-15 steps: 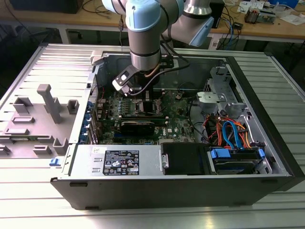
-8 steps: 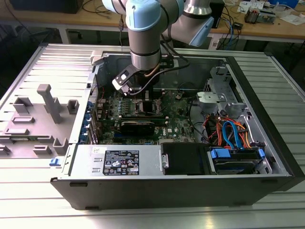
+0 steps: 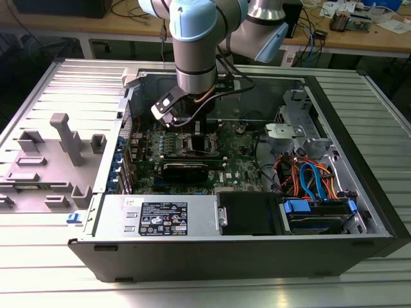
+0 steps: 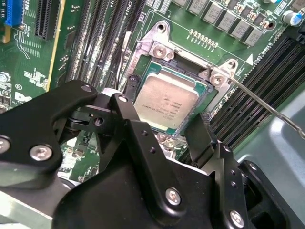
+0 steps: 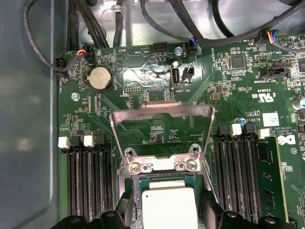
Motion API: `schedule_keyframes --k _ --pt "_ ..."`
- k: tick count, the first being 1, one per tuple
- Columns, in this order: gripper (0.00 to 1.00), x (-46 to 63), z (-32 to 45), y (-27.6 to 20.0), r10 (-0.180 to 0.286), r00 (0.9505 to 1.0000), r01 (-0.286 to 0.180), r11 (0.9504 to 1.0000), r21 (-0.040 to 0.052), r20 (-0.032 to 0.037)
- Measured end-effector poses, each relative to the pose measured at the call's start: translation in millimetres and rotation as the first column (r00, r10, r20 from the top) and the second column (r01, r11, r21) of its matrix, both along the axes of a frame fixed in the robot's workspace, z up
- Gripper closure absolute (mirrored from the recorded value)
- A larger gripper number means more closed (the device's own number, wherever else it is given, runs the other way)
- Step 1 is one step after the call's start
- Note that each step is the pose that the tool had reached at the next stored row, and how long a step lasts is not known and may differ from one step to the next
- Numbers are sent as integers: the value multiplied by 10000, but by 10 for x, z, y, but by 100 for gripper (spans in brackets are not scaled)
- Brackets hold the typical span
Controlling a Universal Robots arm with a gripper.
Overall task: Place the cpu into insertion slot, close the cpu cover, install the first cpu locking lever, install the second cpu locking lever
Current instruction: 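Place the cpu into insertion slot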
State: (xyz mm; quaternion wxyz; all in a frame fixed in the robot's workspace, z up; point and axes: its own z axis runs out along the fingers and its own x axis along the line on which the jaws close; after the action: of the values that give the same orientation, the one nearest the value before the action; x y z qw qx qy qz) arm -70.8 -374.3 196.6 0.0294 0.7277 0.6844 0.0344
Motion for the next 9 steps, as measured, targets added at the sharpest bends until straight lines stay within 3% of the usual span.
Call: schedule_keyframes --k 9 --pt "33 5 2 4 6 10000 -6 10000 -55 -2"
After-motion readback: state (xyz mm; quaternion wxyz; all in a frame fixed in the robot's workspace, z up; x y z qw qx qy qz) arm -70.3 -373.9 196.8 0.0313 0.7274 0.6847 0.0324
